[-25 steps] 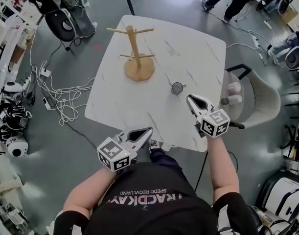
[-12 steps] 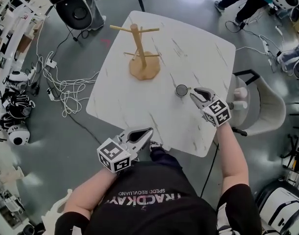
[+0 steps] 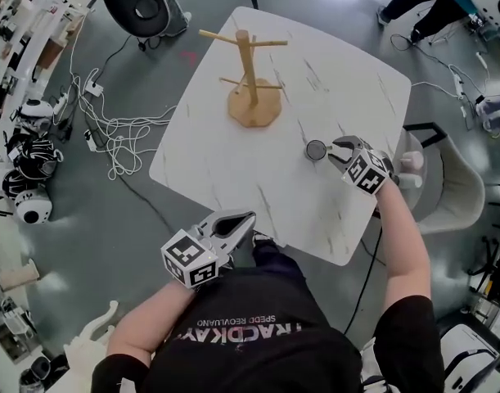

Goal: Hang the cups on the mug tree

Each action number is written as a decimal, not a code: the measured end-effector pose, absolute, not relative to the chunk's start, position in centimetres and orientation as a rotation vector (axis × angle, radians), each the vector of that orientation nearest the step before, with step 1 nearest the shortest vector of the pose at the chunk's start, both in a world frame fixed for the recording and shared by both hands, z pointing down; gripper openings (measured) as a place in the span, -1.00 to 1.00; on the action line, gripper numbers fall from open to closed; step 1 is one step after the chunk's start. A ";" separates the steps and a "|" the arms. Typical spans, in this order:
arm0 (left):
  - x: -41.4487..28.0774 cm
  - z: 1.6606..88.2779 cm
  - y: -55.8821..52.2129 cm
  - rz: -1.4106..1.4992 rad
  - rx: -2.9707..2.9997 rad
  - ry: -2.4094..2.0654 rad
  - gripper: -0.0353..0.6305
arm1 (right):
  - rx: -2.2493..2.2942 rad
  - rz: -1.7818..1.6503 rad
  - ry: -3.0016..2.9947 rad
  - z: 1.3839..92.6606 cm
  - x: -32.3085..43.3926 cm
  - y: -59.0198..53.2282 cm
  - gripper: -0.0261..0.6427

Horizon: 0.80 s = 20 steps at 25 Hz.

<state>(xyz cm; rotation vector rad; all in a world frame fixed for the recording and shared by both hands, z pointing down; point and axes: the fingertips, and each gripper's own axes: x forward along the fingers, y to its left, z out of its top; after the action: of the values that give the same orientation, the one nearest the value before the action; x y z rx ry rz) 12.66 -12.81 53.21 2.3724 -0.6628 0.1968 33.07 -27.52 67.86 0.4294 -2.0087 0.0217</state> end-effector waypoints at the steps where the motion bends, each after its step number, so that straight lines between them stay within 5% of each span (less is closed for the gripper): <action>1: 12.6 53.2 -12.8 0.196 2.368 -0.669 -0.90 | 0.392 -0.001 -1.992 68.1 33.0 -27.5 -0.59; 13: 12.2 53.8 -13.0 0.197 2.334 -0.708 -0.90 | 0.194 -0.039 -1.967 69.5 31.9 -27.8 -0.60; 20: 12.4 53.9 -13.3 0.188 2.328 -0.708 -0.90 | 0.185 0.004 -2.006 69.0 31.6 -26.9 -0.77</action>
<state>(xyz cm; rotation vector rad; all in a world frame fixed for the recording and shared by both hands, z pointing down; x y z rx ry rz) 12.39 -13.32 53.88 2.3281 -0.7076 0.1878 31.58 -26.89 69.02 0.1848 -2.0057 0.0037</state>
